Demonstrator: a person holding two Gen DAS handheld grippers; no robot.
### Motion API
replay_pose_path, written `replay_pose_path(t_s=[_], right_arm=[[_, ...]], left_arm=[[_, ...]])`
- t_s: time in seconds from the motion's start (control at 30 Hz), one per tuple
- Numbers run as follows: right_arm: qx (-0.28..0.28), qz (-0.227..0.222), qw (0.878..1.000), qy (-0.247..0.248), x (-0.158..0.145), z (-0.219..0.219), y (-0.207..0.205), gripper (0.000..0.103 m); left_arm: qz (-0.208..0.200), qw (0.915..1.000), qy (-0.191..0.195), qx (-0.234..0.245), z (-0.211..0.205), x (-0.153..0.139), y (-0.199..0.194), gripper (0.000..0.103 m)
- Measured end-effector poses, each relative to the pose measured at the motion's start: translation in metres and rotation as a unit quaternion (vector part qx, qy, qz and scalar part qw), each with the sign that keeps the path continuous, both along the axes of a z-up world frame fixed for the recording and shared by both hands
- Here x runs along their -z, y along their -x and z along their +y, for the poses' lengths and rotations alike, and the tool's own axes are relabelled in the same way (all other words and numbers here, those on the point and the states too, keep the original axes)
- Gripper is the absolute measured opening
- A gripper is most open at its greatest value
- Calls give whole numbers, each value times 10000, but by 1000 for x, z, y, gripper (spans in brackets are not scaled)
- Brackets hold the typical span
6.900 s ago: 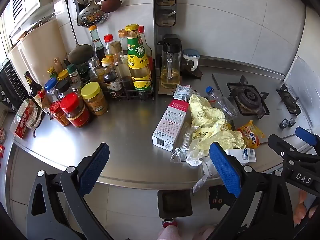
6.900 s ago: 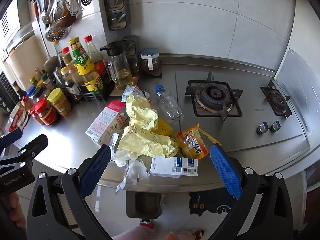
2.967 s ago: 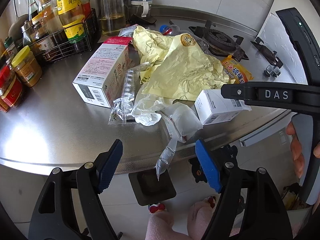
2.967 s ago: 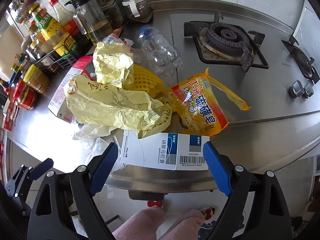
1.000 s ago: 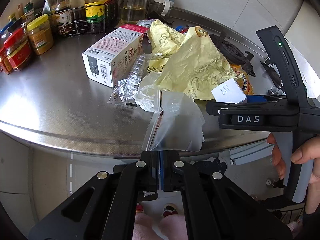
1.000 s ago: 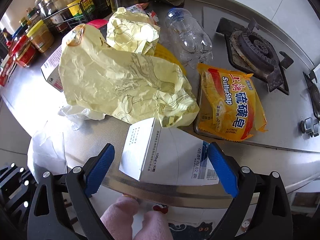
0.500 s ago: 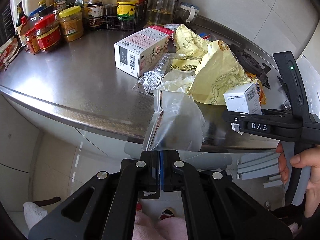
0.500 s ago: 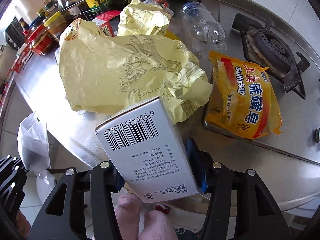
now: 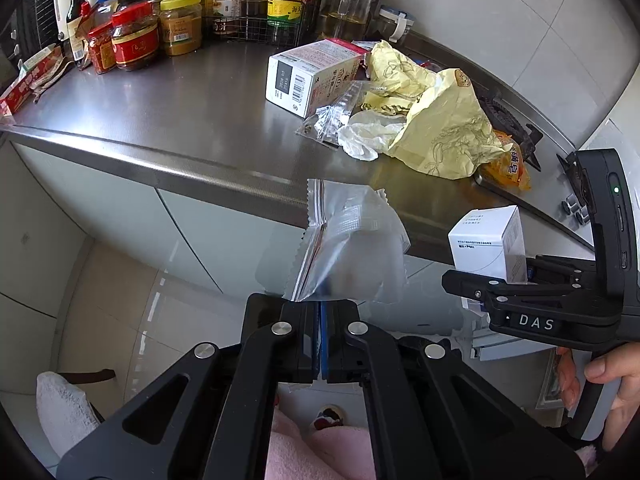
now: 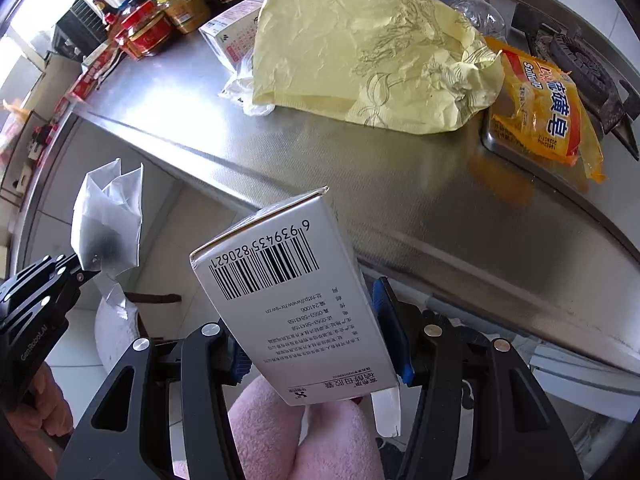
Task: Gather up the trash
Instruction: 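Carry the box and zip bag down over the floor bin and release both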
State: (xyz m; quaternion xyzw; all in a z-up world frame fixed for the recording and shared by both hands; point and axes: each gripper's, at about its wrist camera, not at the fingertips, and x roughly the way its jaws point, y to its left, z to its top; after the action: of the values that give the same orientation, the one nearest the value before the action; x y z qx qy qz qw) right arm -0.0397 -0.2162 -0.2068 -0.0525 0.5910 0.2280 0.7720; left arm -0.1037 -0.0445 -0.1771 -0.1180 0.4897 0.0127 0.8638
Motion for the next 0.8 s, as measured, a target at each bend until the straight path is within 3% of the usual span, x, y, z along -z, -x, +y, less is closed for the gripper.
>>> replay_pose_path(t_s=[0.2,0.33,0.5,0.8], right_arm=[[-301,126,9994,-120,13,13,31,55],[-460,258,9985,-144,40,19,46,55],[-483,124,9986,-172,91,18,59,55],[-419,147,9986,-278,208,30,53,55]], left_arm=[[285,9996,29,-80,10,26,20,0],[588,9982,76,-100,22,56,24,0],[930,9954,204,-55,38,107,21,0],[1631,9840,658,297,50,227,0,0]])
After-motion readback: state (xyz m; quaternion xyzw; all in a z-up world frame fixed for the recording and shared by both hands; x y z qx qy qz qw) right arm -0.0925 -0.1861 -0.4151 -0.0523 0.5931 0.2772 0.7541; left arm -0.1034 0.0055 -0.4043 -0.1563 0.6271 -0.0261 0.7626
